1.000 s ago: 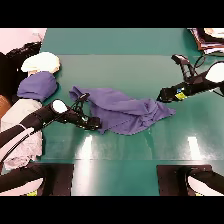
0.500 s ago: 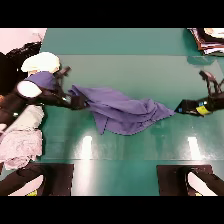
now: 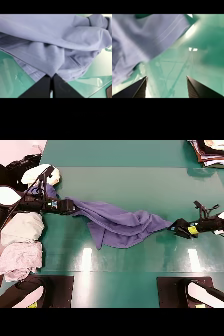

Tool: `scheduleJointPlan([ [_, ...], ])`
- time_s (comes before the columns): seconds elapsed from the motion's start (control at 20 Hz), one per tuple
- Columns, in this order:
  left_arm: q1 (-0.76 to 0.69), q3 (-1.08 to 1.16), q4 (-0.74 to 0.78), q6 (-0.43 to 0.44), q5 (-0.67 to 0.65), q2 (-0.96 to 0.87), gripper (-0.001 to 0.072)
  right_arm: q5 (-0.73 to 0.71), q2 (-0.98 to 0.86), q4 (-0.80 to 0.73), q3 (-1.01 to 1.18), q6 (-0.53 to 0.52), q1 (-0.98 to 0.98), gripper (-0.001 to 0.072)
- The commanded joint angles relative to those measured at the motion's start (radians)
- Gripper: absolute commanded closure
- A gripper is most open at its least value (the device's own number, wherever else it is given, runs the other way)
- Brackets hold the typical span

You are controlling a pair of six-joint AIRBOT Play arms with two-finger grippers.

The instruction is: Fold the shirts.

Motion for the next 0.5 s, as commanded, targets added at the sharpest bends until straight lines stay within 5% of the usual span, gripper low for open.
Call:
scheduleJointPlan([
  [0.0, 0.003, 0.003, 0.007, 0.001, -0.013, 0.003, 0.0684, -0.060, -0.100, 0.026, 0.053, -0.011, 0.042, 0.0154],
  [0.35, 0.003, 0.003, 0.014, 0.001, -0.016, 0.003, 0.0684, -0.063, -0.199, 0.078, 0.155, -0.011, 0.019, 0.0164],
  [0.45, 0.003, 0.003, 0.014, 0.001, -0.014, 0.002, 0.0684, -0.064, -0.223, 0.098, 0.153, -0.011, 0.029, 0.0260],
])
